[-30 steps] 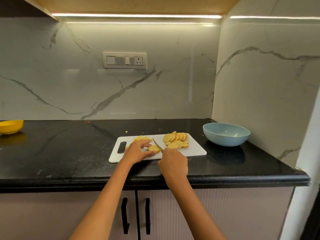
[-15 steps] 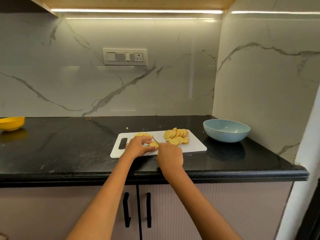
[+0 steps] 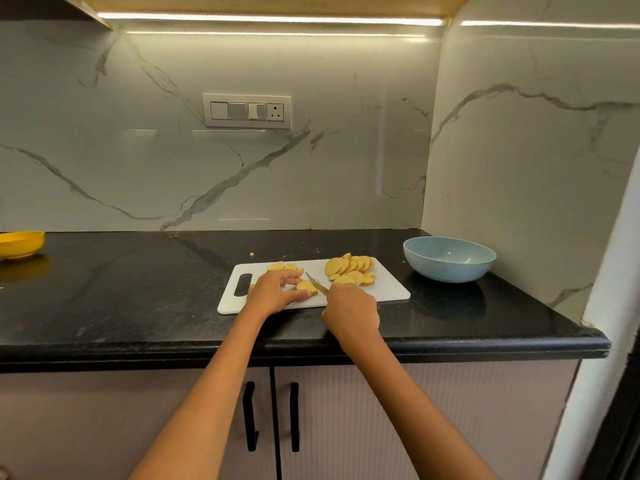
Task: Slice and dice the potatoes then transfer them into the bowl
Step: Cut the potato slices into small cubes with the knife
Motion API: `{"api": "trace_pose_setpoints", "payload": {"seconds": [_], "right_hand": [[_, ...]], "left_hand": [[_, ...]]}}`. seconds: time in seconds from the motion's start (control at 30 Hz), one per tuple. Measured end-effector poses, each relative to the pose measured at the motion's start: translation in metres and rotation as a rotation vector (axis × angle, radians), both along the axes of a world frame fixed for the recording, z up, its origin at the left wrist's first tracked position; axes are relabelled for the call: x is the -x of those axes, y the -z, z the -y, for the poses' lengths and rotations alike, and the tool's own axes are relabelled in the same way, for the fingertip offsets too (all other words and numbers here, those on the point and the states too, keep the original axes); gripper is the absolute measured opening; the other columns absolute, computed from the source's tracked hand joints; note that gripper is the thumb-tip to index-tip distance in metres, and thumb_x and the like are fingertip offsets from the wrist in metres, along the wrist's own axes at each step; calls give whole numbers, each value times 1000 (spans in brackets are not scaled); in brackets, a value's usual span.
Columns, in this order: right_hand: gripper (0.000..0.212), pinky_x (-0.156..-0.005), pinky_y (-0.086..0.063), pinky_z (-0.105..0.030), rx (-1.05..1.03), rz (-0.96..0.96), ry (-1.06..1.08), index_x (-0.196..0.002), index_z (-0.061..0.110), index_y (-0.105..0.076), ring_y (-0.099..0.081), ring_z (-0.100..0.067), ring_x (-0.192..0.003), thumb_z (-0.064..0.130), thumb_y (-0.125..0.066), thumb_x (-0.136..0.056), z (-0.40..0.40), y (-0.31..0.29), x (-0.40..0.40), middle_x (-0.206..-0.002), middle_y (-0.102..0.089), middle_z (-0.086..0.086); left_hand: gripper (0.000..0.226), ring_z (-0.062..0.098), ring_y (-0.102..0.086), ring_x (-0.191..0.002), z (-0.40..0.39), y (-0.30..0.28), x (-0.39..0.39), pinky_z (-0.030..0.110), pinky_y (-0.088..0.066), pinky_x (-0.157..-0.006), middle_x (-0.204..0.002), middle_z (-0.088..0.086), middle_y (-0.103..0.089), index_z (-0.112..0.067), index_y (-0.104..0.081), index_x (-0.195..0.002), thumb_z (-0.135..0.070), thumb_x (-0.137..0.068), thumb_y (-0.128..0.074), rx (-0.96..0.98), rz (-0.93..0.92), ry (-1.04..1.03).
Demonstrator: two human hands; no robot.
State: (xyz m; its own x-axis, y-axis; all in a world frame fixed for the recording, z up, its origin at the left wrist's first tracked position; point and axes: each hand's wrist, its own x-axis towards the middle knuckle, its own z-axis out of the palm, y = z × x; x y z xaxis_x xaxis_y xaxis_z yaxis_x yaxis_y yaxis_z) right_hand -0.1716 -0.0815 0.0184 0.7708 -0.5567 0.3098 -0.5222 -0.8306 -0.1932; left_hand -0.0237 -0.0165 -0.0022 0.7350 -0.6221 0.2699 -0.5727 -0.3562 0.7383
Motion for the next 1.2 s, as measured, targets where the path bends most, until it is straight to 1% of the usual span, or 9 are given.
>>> {"api": "trace_pose_setpoints", "payload": {"seconds": [0.17,0.37,0.47,0.53,0.6,0.73,0.87,1.03,1.2], "right_hand": [[21,-75,-46,-29,-113,177,30,-112,12,-55,-60,-19,-91,20,-42,-99,10,10,-2,-105,-63,-6],[26,-67,-44,-28,-125,280,22,-122,12,-52,-63,-22,-90,19,-39,-100,25,9,-12,-104,-65,-8],[30,-67,-42,-29,-132,292,38,-126,13,-50,-62,-22,-90,20,-35,-101,38,5,-19,-103,-64,-9],[34,-72,-46,-31,-139,317,48,-132,14,-46,-62,-22,-90,21,-33,-102,45,1,-22,-103,-65,-8],[38,-75,-46,-31,-135,345,53,-138,14,-42,-62,-22,-94,23,-30,-103,51,-2,-23,-107,-65,-8],[38,-77,-46,-28,-137,383,30,-138,15,-41,-61,-20,-97,24,-30,-103,58,-2,-21,-111,-65,-7],[36,-79,-47,-30,-165,410,20,-134,14,-46,-62,-20,-96,25,-31,-103,60,0,-23,-111,-65,-7],[36,-80,-47,-29,-180,434,18,-133,14,-47,-61,-19,-96,27,-32,-103,62,3,-22,-110,-65,-7],[39,-77,-45,-26,-179,443,22,-138,15,-43,-61,-17,-95,28,-30,-103,64,4,-22,-110,-65,-6]], "left_hand": [[58,15,-49,-119,-1,-1,0,38,-36,-100,-122,-6,-62,-24,-53,-129,-38,-76,-73,11,-10,35],[53,11,-50,-105,0,-2,1,39,-39,-100,-121,-4,-61,-22,-55,-128,-33,-78,-71,8,1,58],[52,11,-49,-101,3,-6,-1,44,-36,-104,-122,-5,-57,-24,-54,-128,-35,-80,-69,-91,28,73],[56,12,-48,-101,7,-13,-4,39,-36,-104,-125,1,-55,-21,-50,-131,-35,-80,-68,-193,54,94],[59,15,-49,-105,11,-24,-6,28,-38,-96,-125,6,-55,-16,-48,-133,-33,-80,-69,-295,58,130],[56,18,-55,-103,21,-42,-6,27,-43,-89,-119,9,-61,-10,-55,-127,-27,-77,-73,-408,68,137],[47,17,-57,-95,28,-42,-2,24,-45,-80,-115,9,-64,-9,-61,-120,-26,-77,-72,-359,143,73],[44,21,-52,-108,24,-38,-1,26,-42,-83,-126,7,-55,-15,-61,-120,-23,-78,-71,-277,169,15],[34,20,-54,-88,8,-37,-6,33,-50,-86,-119,10,-56,-10,-62,-117,-4,-84,-63,-162,52,-27]]}}
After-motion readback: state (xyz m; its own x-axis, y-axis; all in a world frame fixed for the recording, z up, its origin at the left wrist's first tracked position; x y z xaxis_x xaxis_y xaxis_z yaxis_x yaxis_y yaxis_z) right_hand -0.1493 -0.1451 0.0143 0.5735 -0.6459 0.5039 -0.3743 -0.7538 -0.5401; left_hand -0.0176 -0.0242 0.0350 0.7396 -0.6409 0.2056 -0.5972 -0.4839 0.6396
